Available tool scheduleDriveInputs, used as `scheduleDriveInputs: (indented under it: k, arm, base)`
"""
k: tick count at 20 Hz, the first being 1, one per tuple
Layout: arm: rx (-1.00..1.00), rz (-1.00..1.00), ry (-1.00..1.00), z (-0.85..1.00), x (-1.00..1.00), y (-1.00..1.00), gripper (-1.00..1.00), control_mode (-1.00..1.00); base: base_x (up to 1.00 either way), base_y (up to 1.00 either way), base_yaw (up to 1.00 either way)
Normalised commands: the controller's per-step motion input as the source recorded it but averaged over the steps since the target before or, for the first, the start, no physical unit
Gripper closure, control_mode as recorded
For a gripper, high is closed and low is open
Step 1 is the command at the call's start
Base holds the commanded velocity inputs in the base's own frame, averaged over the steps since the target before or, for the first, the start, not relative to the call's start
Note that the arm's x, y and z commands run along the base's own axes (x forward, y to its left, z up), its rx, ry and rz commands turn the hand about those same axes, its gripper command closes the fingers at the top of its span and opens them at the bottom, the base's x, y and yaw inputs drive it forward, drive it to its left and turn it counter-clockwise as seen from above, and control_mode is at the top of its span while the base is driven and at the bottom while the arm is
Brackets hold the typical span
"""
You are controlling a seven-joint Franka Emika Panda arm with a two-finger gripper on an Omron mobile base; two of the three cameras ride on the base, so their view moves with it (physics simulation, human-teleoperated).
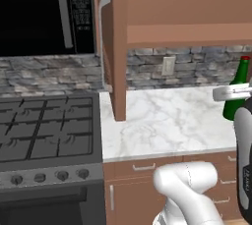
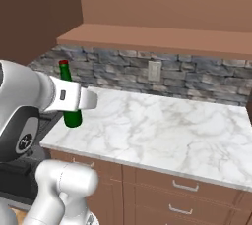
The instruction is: Get the candle and the beer from the cabinet and move them to the dining counter.
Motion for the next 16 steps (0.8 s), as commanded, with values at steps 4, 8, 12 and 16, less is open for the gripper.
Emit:
scheduleDriveInputs:
  k: [4, 8, 12, 16]
  arm:
    - [0.00, 0.00, 0.00, 0.00, 0.00, 0.00, 1.00, 1.00]
    - [0.00, 0.00, 0.00, 0.00, 0.00, 0.00, 1.00, 1.00]
    - [0.00, 0.00, 0.00, 0.00, 0.00, 0.00, 1.00, 1.00]
    - [0.00, 0.00, 0.00, 0.00, 0.00, 0.00, 1.00, 1.00]
  base:
    - [-1.00, -0.06, 0.00]
    - [-1.00, -0.02, 0.00]
    - [-1.00, 0.00, 0.00]
    - [-1.00, 0.00, 0.01]
